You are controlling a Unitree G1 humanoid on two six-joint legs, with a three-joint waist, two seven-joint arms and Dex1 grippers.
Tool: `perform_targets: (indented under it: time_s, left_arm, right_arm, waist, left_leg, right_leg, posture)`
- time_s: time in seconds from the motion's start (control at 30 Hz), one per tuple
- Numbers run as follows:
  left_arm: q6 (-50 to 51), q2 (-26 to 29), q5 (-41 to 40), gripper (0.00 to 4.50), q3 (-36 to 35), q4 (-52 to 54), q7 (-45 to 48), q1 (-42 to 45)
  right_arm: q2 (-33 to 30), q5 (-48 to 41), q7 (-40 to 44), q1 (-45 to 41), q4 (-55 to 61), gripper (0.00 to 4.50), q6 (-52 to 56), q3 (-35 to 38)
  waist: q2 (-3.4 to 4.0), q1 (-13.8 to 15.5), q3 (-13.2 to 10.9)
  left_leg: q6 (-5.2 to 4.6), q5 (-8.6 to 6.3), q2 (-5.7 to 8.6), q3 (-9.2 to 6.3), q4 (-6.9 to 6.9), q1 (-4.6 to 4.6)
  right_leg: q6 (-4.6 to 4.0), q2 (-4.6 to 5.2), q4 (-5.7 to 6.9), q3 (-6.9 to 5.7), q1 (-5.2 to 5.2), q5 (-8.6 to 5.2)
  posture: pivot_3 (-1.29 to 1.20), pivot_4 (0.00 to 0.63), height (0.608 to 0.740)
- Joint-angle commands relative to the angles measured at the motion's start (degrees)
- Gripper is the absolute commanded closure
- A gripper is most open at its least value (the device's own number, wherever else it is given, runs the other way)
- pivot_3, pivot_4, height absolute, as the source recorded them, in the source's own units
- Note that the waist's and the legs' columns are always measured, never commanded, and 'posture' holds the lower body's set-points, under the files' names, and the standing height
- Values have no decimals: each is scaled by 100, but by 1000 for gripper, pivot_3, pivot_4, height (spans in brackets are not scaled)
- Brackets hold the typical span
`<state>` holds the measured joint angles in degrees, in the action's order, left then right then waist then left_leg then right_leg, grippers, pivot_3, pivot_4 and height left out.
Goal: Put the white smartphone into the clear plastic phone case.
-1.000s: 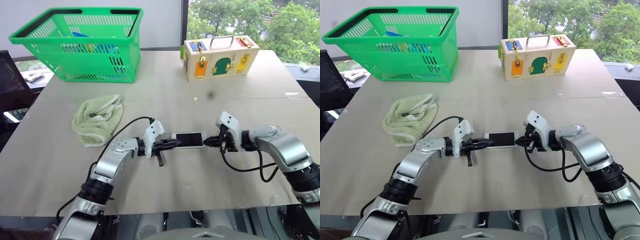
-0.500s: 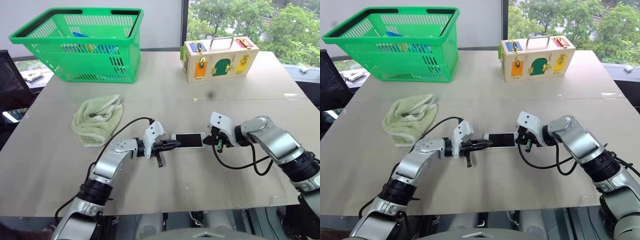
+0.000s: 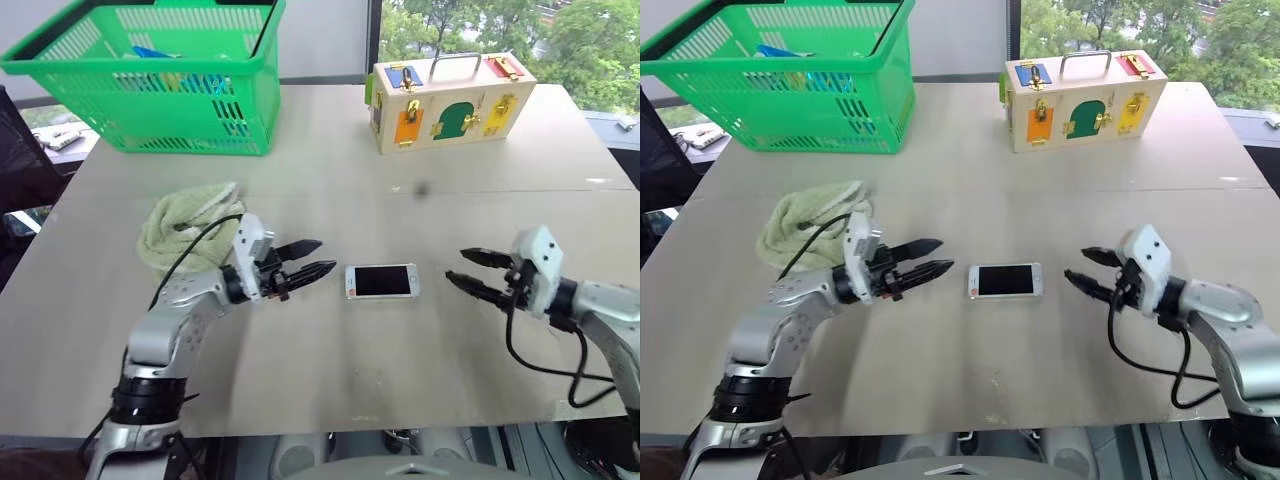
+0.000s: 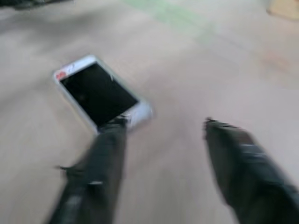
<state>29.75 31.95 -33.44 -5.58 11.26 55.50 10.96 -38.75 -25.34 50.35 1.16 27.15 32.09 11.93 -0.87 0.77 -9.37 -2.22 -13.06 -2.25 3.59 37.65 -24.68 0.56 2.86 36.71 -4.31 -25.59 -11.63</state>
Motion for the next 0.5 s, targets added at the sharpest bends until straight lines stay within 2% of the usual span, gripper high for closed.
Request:
perform_targets:
  time_s: [0.03,0.13,0.27,0.4,0.5]
  left_arm:
    - [-39,288,-345,0,-461,442,253,-392]
    - [-132,580,-364,0,-753,648,374,-912]
    - [-224,822,-296,0,-929,832,435,-1496]
    - [-361,935,-141,0,-1099,934,339,-1969]
    - [-305,915,-262,0,-1200,892,279,-1994]
  right_arm:
    - [-146,-189,54,618,609,15,-227,654]
    - [-144,-414,210,1476,982,15,-307,1208]
    - [-107,-523,288,2137,1186,15,-544,1721]
    - [-65,-611,218,2475,1244,15,-594,2033]
    - [-24,-644,131,2559,1227,15,-640,2149]
  waist:
    - [-6,-1,-6]
    - [-6,12,-8]
    - [-2,14,-11]
    - [-2,7,-12]
    - [-1,10,-13]
  left_leg:
    - [0,0,0,2,0,2]
    - [0,-1,-2,-5,0,3]
    - [1,-1,-2,-10,0,8]
    - [27,-16,-4,-10,0,12]
    - [28,-16,-6,-14,0,12]
  right_leg:
    - [0,0,0,0,-1,0]
    - [-23,5,1,-2,0,-13]
    - [-26,27,2,3,1,-13]
    - [-26,37,1,10,2,-13]
    - [-27,37,2,5,0,-13]
  posture:
    - [0,150,740]
    - [0,150,740]
    - [0,150,740]
    - [0,150,740]
    - [0,150,740]
